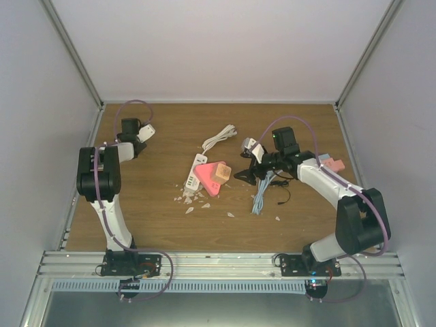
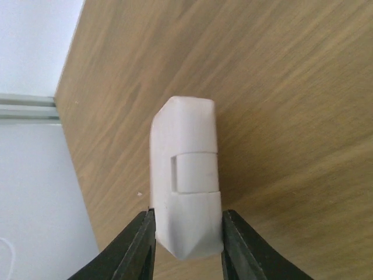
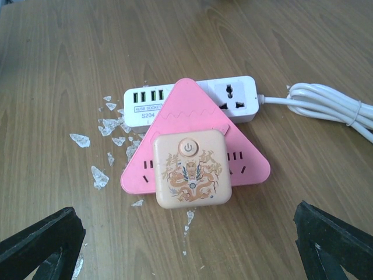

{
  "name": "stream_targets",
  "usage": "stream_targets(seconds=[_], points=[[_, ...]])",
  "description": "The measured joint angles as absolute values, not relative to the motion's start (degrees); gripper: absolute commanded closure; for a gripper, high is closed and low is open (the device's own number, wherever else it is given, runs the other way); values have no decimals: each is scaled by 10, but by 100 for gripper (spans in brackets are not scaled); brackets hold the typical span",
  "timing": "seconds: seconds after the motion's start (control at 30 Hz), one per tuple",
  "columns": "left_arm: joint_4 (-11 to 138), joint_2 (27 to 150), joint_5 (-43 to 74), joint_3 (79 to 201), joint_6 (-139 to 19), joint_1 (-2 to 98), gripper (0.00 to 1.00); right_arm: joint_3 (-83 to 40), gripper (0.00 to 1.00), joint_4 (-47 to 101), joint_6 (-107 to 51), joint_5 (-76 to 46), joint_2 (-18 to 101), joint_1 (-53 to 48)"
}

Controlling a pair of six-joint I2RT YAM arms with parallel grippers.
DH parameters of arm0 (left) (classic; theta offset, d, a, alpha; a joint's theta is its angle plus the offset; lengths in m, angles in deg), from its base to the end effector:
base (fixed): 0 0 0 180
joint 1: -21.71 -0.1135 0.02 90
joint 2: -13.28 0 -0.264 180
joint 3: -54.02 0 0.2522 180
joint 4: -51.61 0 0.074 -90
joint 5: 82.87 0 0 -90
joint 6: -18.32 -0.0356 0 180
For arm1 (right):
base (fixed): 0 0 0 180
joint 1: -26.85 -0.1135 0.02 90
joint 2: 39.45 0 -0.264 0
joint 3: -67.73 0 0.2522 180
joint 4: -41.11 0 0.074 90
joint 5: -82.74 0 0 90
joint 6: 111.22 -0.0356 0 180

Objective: Pull the plug off the socket

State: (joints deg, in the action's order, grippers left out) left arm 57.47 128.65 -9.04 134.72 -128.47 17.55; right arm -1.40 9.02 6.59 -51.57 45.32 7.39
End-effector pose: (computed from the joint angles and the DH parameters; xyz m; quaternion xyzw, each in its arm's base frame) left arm 0.4209 0.0406 0.1383 0.3459 0.8321 0.3202 0.2922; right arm 0.2800 0.1253 0.2348 -0.4709 0.7369 0.3265 0.3587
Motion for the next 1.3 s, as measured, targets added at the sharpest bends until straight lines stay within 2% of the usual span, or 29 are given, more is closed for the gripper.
stream_targets(seconds=[0.1,0.27,0.5,0.93,1.2,1.3], points=[[602,1286,-70,1348,-1268,176,57,-12,0,93,65,-505,454,66],[646,1279,-37,1353,-1244,176,37,-8,0,105,63,-488,456,58],[742,1231,38,1354,-1211,175,23,2,0,121,59,-463,458,45],[924,1121,303,1371,-1150,224,17,4,0,138,72,-435,502,8],[969,1111,429,1371,-1091,302,16,-16,0,137,101,-415,540,-24],[969,1111,454,1371,-1064,321,13,-32,2,137,106,-411,558,-30]])
